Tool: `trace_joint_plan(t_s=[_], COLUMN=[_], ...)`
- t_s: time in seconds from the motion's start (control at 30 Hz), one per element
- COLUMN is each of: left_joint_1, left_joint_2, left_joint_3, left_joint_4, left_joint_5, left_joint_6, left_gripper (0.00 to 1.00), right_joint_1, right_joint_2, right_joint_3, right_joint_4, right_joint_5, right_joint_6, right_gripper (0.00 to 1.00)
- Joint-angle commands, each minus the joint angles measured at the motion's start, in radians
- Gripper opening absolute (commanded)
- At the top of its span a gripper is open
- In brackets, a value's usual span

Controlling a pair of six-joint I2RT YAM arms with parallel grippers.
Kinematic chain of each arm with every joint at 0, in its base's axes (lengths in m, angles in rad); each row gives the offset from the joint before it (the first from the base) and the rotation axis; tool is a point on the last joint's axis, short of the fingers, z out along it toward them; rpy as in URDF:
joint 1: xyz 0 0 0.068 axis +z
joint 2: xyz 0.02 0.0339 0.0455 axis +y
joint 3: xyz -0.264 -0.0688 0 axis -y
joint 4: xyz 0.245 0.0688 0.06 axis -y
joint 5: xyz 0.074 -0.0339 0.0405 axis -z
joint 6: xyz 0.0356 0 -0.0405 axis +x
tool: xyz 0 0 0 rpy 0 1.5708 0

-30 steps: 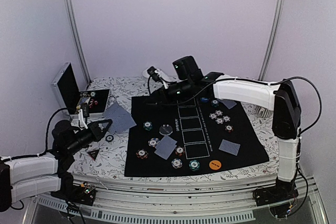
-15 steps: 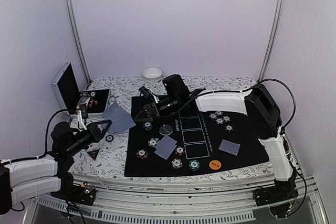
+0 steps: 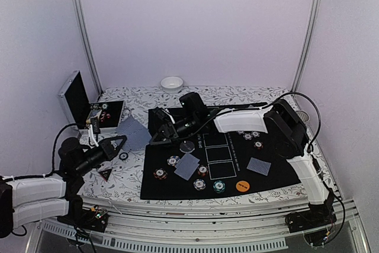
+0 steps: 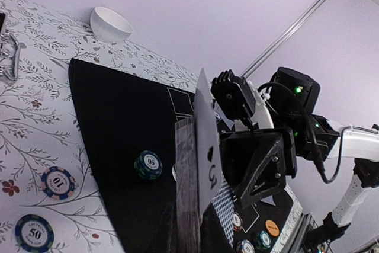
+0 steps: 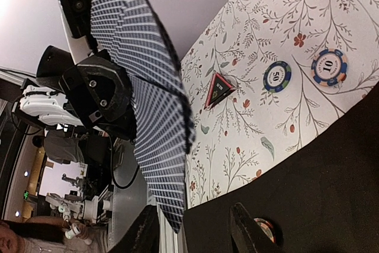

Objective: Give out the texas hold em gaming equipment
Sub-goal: Pick up the poker card from the face-down deck piles.

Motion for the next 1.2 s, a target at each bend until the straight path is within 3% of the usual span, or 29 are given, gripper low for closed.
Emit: trace_joint_plan(t_s=[0.0, 0.1, 0.17, 0.23, 0.3, 0.47, 0.63, 0.97, 1.17], left_joint_1=[0.009, 0.01, 0.01, 0.009, 0.01, 0.011, 0.012, 0.017, 0.024], left_joint_2=[0.019, 0.021, 0.021, 0.023, 0.024, 0.053, 0.159, 0.329, 0.361], left_joint_3=[-0.017, -0.015, -0.014, -0.015, -0.017, -0.012, -0.005, -0.011, -0.026], left_joint_4=[0.074, 0.073, 0.07, 0.069, 0.064, -0.015, -0.027, 0.04, 0.079], left_joint_5=[0.021, 0.023, 0.024, 0.025, 0.013, -0.053, -0.076, -0.095, -0.094], left_joint_6=[-0.017, -0.016, -0.015, -0.015, -0.018, -0.039, -0.051, -0.037, -0.039], left_gripper=[0.0, 0.0, 0.0, 0.0, 0.0, 0.0, 0.0, 0.0, 0.0], right_joint_1=[0.007, 0.007, 0.006, 0.006, 0.007, 0.005, 0.011, 0.013, 0.012], right_joint_2=[0.03, 0.033, 0.036, 0.039, 0.036, 0.015, 0.038, 0.062, -0.029], right_joint_3=[0.044, 0.048, 0.056, 0.061, 0.058, 0.028, 0.035, 0.042, 0.034], right_joint_4=[0.05, 0.053, 0.053, 0.053, 0.051, 0.037, -0.036, -0.09, -0.132], right_joint_5=[-0.04, -0.04, -0.044, -0.049, -0.053, -0.014, 0.118, 0.251, 0.276], right_joint_6=[0.027, 0.03, 0.036, 0.039, 0.04, 0.027, -0.003, -0.016, -0.039], right_gripper=[0.41, 0.38, 0.27, 0.08, 0.02, 0.02, 0.02, 0.02, 0.02])
